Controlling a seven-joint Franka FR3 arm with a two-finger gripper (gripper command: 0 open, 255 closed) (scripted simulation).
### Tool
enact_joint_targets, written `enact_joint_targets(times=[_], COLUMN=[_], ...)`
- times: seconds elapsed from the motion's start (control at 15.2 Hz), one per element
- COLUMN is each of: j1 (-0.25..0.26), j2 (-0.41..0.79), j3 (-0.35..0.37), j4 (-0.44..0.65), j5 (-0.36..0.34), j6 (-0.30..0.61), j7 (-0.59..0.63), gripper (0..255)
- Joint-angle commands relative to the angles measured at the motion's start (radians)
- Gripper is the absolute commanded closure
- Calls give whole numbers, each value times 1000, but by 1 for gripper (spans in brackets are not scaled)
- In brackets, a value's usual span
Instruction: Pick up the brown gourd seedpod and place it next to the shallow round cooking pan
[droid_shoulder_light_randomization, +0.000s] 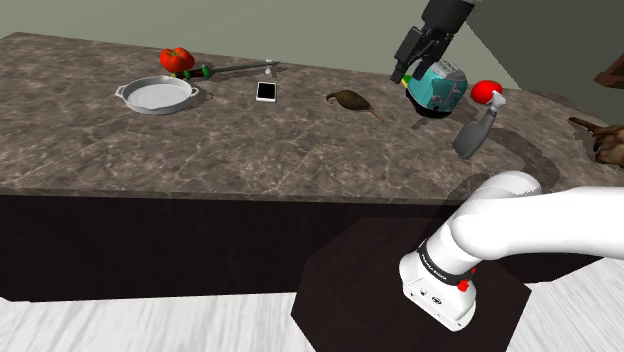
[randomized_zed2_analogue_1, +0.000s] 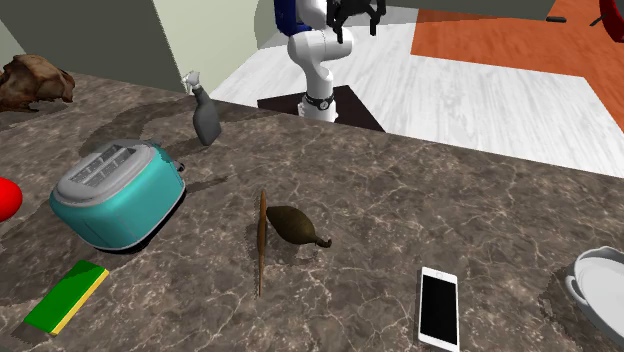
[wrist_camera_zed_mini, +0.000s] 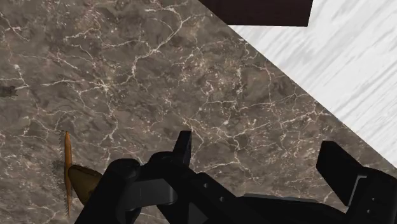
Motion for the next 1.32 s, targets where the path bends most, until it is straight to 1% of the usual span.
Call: enact_joint_targets(times=[0.0, 0.4, 0.73, 0.99, 1.25], j1=[0, 8, 28, 56, 89], j2=[0, 110, 245, 378, 532], j3=[0, -133, -244, -333, -419], j4=[0, -31, -10, 37, 113], j5=[0, -41, -43, -14, 52], j6=[0, 149, 266, 347, 407], j7=[0, -188, -350, -488, -639], gripper=[0, 0, 0, 0, 0])
